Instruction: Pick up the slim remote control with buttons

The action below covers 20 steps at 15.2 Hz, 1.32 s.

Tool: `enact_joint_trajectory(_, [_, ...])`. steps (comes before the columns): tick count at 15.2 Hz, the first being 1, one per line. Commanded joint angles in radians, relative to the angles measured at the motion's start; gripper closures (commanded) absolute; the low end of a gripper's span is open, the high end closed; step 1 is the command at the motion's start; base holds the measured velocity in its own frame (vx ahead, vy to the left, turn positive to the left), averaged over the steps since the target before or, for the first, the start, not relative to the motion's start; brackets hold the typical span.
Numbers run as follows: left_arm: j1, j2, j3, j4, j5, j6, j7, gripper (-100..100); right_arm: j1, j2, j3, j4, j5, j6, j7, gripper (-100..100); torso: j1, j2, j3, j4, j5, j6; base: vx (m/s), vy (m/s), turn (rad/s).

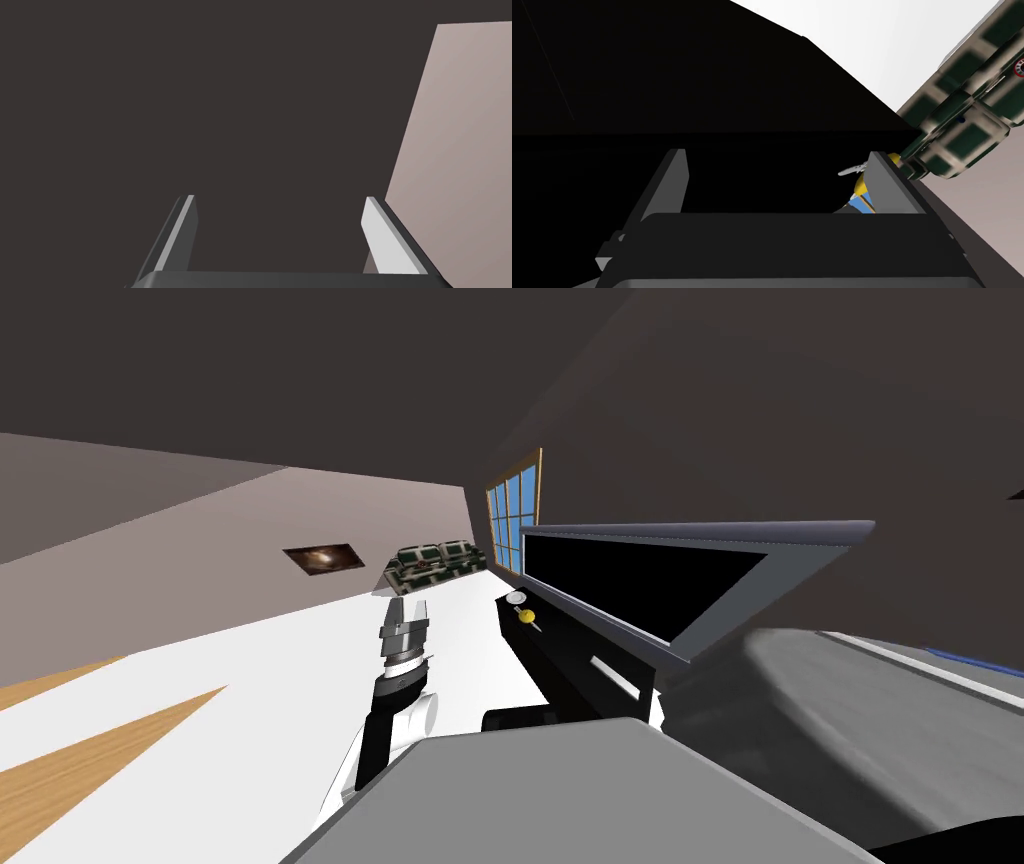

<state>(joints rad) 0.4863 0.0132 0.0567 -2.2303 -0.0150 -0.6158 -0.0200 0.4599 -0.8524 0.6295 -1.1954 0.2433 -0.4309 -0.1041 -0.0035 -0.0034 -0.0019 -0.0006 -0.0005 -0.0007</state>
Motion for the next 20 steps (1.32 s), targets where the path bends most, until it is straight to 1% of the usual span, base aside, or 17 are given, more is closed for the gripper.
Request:
enact_joint_trajectory(1, [0.000,0.000,0.000,0.000,0.000,0.000,0.000,0,0.012,-0.034,0.009,-0.008,0.001,0.016,-0.009,-100,0.000,0.000,0.000,0.000,0.000,0.000,-0.002,-0.019,0.108])
enact_joint_trajectory(2, [0.000,0.000,0.000,0.000,0.000,0.000,0.000,0,0.008,-0.059,0.039,0.046,0.016,0.022,-0.006,-100,0.001,0.001,0.001,0.000,0.000,0.001,0.008,-0.008,0.294])
enact_joint_trajectory(3, [0.000,0.000,0.000,0.000,0.000,0.000,0.000,0,0.008,-0.059,0.039,0.046,0.016,0.022,-0.006,-100,0.001,0.001,0.001,0.000,0.000,0.000,0.052,-0.027,0.381])
enact_joint_trajectory(4, [0.000,0.000,0.000,0.000,0.000,0.000,0.000,0,0.003,-0.081,0.069,0.073,0.030,0.027,-0.004,-100,0.000,0.000,0.000,0.000,0.000,0.000,0.065,-0.041,0.422])
enact_joint_trajectory(5, [0.000,0.000,0.000,0.000,0.000,0.000,0.000,0,0.003,-0.081,0.069,0.094,0.030,0.027,-0.004,-100,-0.001,-0.001,-0.001,0.000,0.000,-0.001,0.035,-0.041,0.316])
enact_joint_trajectory(6, [0.000,0.000,0.000,0.000,0.000,0.000,0.000,0,0.003,-0.081,0.069,0.099,0.030,0.027,-0.004,-100,-0.001,-0.001,-0.001,0.000,0.000,0.000,-0.007,-0.020,0.084])
enact_joint_trajectory(7, [0.000,0.000,0.000,0.000,0.000,0.000,0.000,0,-0.002,-0.101,0.098,0.125,0.043,0.032,-0.002,-100,0.000,0.001,0.000,0.000,0.000,0.001,0.013,-0.013,0.284])
enact_joint_trajectory(9, [0.000,0.000,0.000,0.000,0.000,0.000,0.000,0,-0.002,-0.101,0.098,0.150,0.043,0.032,-0.002,-100,0.000,0.000,0.000,0.000,0.000,0.000,0.041,-0.035,0.218])
enact_joint_trajectory(10, [0.000,0.000,0.000,0.000,0.000,0.000,0.000,0,-0.002,-0.101,0.098,0.150,0.043,0.032,-0.002,-100,0.000,0.000,0.000,0.000,0.000,0.001,0.000,0.000,0.000])
enact_joint_trajectory(11, [0.000,0.000,0.000,0.000,0.000,0.000,0.000,0,-0.007,-0.119,0.126,0.179,0.057,0.036,0.000,-100,0.002,0.001,0.000,0.000,0.000,0.001,0.012,-0.001,0.210])
enact_joint_trajectory(12, [0.000,0.000,0.000,0.000,0.000,0.000,0.000,0,-0.007,-0.119,0.126,0.198,0.057,0.036,0.000,-100,0.002,0.001,0.001,0.000,0.000,0.000,0.037,-0.020,0.306])
enact_joint_trajectory(13, [0.000,0.000,0.000,0.000,0.000,0.000,0.000,0,-0.013,-0.133,0.154,0.225,0.069,0.040,0.002,-100,0.001,0.000,0.000,0.000,0.001,0.000,0.048,-0.034,0.467])
enact_joint_trajectory(15, [0.000,0.000,0.000,0.000,0.000,0.000,0.000,0,-0.013,-0.133,0.154,0.244,0.069,0.040,0.002,-100,-0.001,-0.002,-0.001,0.000,0.000,0.000,0.039,-0.053,0.212])
enact_joint_trajectory(16, [0.000,0.000,0.000,0.000,0.000,0.000,0.000,0,-0.020,-0.145,0.180,0.281,0.081,0.044,0.005,-100,-0.001,-0.001,-0.001,0.000,0.000,0.001,0.028,-0.040,0.219])
enact_joint_trajectory(17, [0.000,0.000,0.000,0.000,0.000,0.000,0.000,0,-0.020,-0.145,0.180,0.286,0.081,0.044,0.005,-100,-0.001,-0.001,0.000,0.000,0.000,0.000,0.023,-0.037,0.252])
enact_joint_trajectory(19, [0.000,0.000,0.000,0.000,0.000,0.000,0.000,0,-0.034,-0.159,0.229,0.354,0.104,0.049,0.008,-100,0.000,-0.001,0.000,0.000,0.000,-0.001,0.030,-0.049,0.381])
enact_joint_trajectory(20, [0.000,0.000,0.000,0.000,0.000,0.000,0.000,0,-0.034,-0.159,0.229,0.362,0.104,0.049,0.008,-100,-0.001,-0.001,0.000,0.000,0.000,-0.001,0.043,-0.068,0.351])
